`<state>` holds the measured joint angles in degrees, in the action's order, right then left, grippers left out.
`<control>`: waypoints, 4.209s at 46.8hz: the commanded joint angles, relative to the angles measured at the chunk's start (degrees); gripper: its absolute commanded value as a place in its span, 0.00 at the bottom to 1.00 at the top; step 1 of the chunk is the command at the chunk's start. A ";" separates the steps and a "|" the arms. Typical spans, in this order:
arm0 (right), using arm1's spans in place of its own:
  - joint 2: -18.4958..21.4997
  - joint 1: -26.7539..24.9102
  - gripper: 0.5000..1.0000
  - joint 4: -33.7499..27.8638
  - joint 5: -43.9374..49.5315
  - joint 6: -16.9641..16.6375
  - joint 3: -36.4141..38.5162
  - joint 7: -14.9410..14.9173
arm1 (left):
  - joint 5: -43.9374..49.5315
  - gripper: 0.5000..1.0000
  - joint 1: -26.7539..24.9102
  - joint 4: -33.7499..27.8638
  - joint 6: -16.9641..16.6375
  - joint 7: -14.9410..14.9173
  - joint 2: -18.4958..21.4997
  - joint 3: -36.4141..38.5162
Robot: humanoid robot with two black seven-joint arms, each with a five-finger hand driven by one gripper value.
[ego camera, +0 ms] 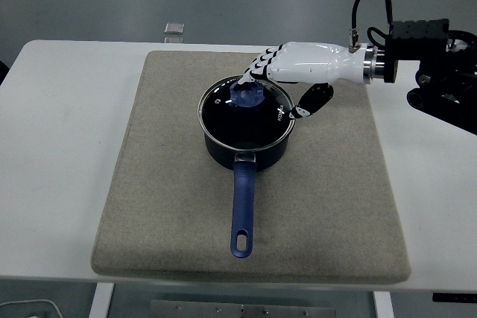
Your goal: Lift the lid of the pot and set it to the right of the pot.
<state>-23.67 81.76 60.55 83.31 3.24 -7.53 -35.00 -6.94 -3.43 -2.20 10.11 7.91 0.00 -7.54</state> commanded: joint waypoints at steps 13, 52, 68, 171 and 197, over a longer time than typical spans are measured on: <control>1.08 1.13 0.77 -0.61 -0.16 0.54 0.67 0.00 | 0.00 1.00 0.00 0.00 0.00 0.00 0.00 -0.02; 4.77 0.51 0.77 -2.81 -0.25 2.12 0.76 0.81 | 0.00 1.00 0.00 0.00 0.00 0.00 0.00 -0.02; 4.77 -0.37 0.77 -2.99 -0.08 2.03 0.41 0.81 | 0.00 1.00 0.00 0.00 0.00 0.00 0.00 -0.02; 5.21 0.60 0.00 -4.04 0.54 -4.39 -0.03 0.90 | 0.00 1.00 0.00 0.00 0.00 0.00 0.00 0.07; 5.21 3.06 0.00 -4.04 0.10 -4.39 0.14 0.81 | 0.00 1.00 0.00 0.00 0.00 0.00 0.00 -0.02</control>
<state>-18.46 84.34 56.53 83.56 -1.13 -7.44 -34.18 -6.92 -3.43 -2.20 10.11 7.91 0.00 -7.53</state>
